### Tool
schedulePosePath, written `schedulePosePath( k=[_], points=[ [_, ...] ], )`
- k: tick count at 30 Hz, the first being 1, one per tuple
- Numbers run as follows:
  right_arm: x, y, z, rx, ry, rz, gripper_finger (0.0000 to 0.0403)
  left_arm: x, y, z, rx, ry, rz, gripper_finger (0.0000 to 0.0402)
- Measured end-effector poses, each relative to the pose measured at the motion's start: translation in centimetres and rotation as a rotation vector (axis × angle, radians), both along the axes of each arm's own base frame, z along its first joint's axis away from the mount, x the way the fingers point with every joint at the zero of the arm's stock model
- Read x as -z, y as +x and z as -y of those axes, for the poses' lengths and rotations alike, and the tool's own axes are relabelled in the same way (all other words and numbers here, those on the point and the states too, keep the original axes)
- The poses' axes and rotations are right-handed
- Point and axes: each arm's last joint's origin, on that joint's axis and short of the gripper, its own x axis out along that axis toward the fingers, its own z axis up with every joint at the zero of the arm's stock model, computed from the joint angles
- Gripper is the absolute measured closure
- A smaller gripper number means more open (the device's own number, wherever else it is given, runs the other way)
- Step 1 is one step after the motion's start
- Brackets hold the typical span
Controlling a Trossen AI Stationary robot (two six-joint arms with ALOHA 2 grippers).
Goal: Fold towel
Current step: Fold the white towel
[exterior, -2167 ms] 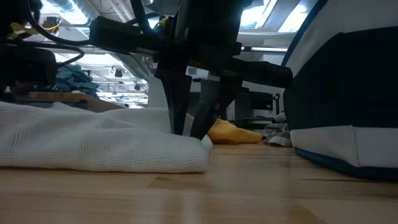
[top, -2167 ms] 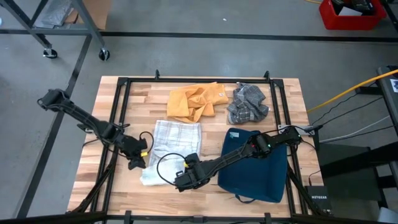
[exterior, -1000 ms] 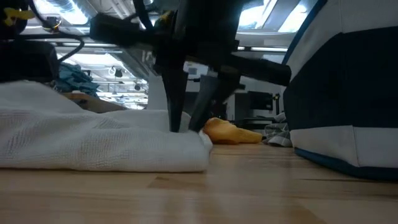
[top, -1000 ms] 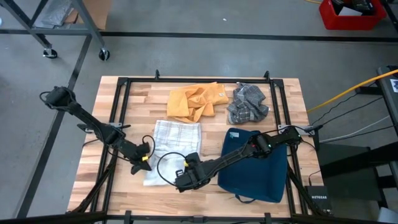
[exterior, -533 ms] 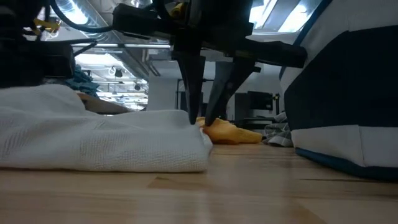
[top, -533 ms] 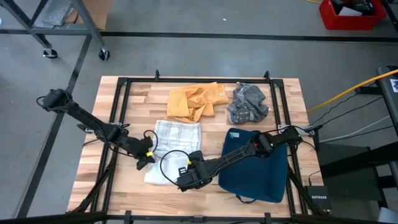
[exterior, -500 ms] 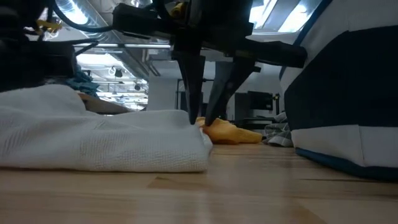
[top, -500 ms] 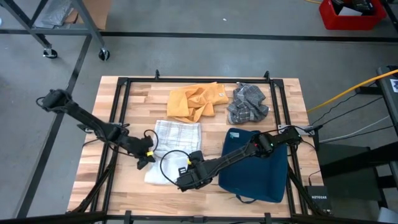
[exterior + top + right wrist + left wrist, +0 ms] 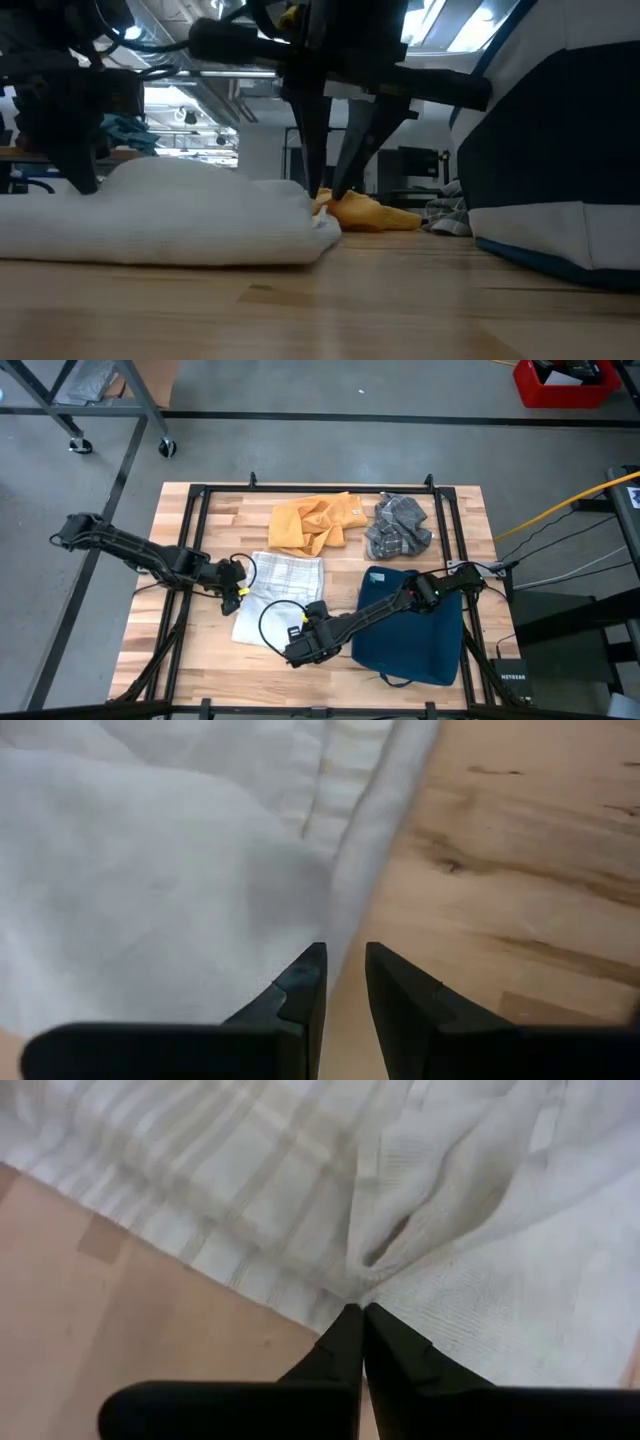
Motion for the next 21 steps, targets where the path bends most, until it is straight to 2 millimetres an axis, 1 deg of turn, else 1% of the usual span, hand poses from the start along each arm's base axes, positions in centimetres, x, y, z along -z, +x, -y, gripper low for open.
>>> schedulePosePath(
  k=[5, 7, 14, 18, 21],
  points=[
    [0.6, 0.1, 0.5, 0.009, -0.037, -0.008, 0.0324, 0.0, 0.1, -0.2, 0.039, 0.045, 0.010, 0.0396],
    [0.6, 0.1, 0.5, -0.026, -0.069, -0.006, 0.0324, 0.0, 0.2, -0.3, 0.053, 0.058, 0.011, 0.0391],
    [0.1, -0.2, -0.3, -0.234, -0.184, -0.047, 0.0324, -0.1, 0.3, -0.6, 0.082, 0.084, 0.022, 0.0357],
    [-0.9, -0.2, -1.2, -0.385, -0.211, -0.064, 0.0324, -0.1, 0.4, -1.2, 0.039, 0.080, 0.020, 0.0337],
    [-1.7, -0.2, -1.6, -0.470, -0.225, -0.067, 0.0324, -0.1, 0.4, -1.8, -0.024, 0.090, 0.022, 0.0332]
  ],
)
